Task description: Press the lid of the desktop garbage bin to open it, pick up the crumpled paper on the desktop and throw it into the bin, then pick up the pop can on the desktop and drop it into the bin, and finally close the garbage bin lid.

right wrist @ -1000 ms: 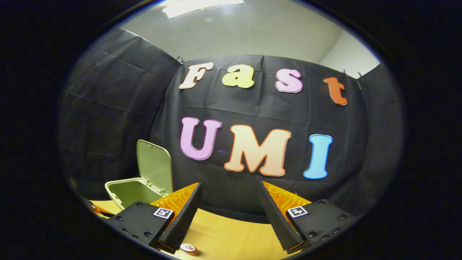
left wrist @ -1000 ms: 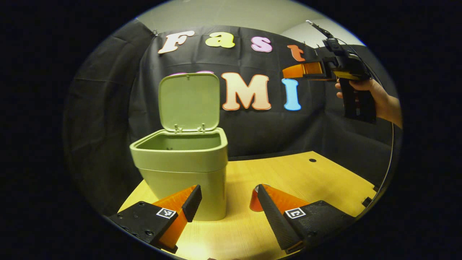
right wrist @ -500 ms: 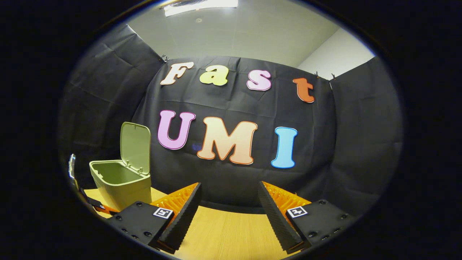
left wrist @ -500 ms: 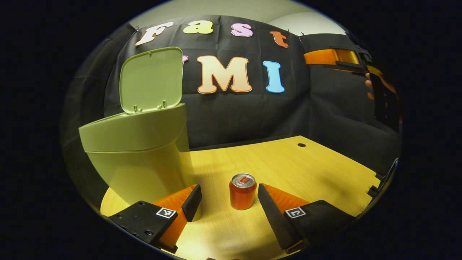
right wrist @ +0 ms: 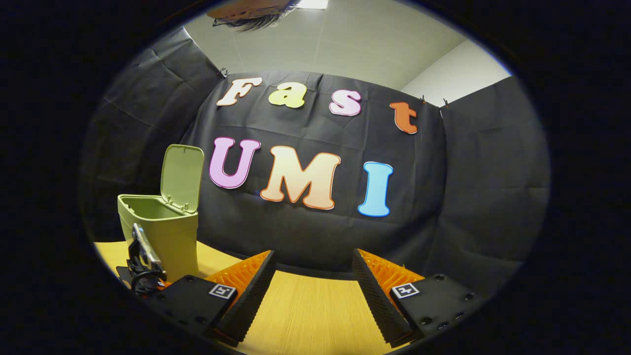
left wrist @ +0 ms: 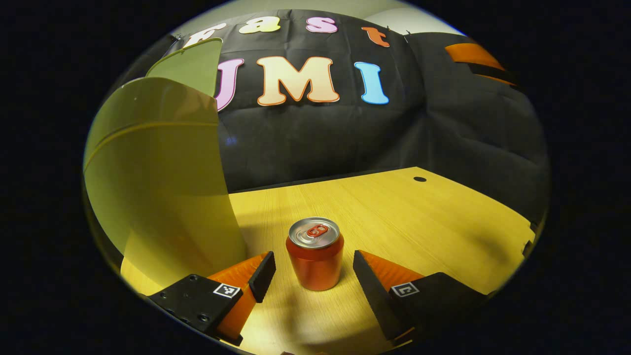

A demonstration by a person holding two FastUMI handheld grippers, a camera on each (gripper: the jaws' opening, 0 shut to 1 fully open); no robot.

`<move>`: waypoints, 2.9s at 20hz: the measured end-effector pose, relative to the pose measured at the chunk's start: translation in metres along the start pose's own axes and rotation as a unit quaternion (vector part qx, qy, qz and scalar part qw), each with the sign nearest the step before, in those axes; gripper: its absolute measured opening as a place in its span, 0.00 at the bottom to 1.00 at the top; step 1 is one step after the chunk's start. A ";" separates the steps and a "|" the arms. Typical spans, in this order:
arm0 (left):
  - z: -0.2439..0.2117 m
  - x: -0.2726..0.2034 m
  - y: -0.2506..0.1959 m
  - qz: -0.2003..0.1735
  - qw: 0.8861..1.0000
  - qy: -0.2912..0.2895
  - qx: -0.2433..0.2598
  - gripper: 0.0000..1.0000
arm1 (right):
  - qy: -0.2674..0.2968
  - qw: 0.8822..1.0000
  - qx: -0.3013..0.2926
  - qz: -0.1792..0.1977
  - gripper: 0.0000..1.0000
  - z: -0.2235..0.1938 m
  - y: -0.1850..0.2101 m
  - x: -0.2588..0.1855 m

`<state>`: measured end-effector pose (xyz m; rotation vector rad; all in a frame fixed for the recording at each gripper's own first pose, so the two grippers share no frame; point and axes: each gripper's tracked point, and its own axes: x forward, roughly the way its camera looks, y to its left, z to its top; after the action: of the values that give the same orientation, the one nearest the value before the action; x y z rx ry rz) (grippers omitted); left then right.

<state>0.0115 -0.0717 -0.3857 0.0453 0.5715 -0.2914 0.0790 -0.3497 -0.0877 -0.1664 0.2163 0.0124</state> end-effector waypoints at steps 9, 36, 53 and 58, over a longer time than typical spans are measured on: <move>-0.011 0.042 0.003 0.000 1.000 -0.001 -0.021 0.95 | 0.033 0.999 -0.007 -0.008 0.98 -0.031 -0.006 0.000; 0.188 -0.058 -0.005 -0.058 0.994 -0.095 0.009 0.76 | 0.024 0.999 0.003 -0.047 0.98 0.011 -0.029 -0.006; 0.238 -0.089 0.172 0.105 0.983 -0.151 -0.009 0.75 | 0.027 0.996 0.012 -0.081 0.98 0.024 -0.015 -0.011; 0.218 -0.073 0.198 0.124 0.983 -0.133 -0.021 0.76 | 0.042 0.996 0.007 -0.079 0.98 0.016 -0.004 -0.013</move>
<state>0.1243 0.1104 -0.1705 0.0354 0.3007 -0.0400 0.0695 -0.3509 -0.0687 -0.1692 0.2865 -0.1534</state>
